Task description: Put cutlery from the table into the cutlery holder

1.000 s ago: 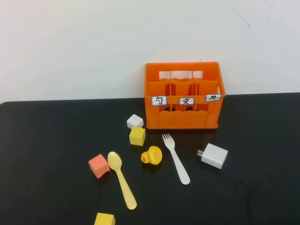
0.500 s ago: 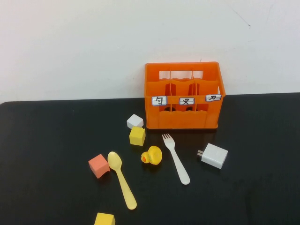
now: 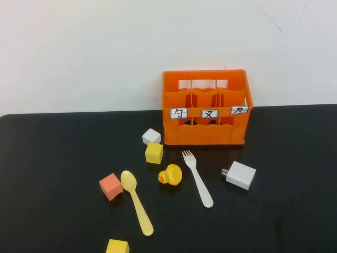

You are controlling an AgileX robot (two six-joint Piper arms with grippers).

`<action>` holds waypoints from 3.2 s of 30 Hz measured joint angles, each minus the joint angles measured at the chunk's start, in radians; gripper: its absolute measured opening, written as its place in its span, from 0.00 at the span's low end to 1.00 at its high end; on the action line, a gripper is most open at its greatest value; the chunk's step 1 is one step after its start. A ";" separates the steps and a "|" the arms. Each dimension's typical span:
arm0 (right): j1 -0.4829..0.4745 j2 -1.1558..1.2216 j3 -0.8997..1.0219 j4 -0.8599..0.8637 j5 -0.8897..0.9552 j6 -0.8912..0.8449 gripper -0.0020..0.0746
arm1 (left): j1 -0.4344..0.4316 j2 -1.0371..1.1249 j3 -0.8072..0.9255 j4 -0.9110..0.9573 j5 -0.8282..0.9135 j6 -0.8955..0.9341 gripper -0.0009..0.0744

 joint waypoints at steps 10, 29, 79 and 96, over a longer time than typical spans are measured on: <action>0.000 0.000 -0.050 -0.004 0.089 0.026 0.02 | 0.000 0.000 -0.110 0.025 0.299 -0.099 0.01; 0.000 0.457 -0.399 0.235 0.823 -0.289 0.02 | 0.000 0.493 -0.362 -0.027 0.759 -0.138 0.01; 0.000 0.748 -0.399 0.566 1.025 -0.785 0.02 | -0.456 1.757 -1.041 -0.067 0.911 -0.319 0.12; 0.000 0.748 -0.399 0.564 1.025 -0.785 0.02 | -0.456 2.003 -1.281 0.155 1.065 -0.599 0.47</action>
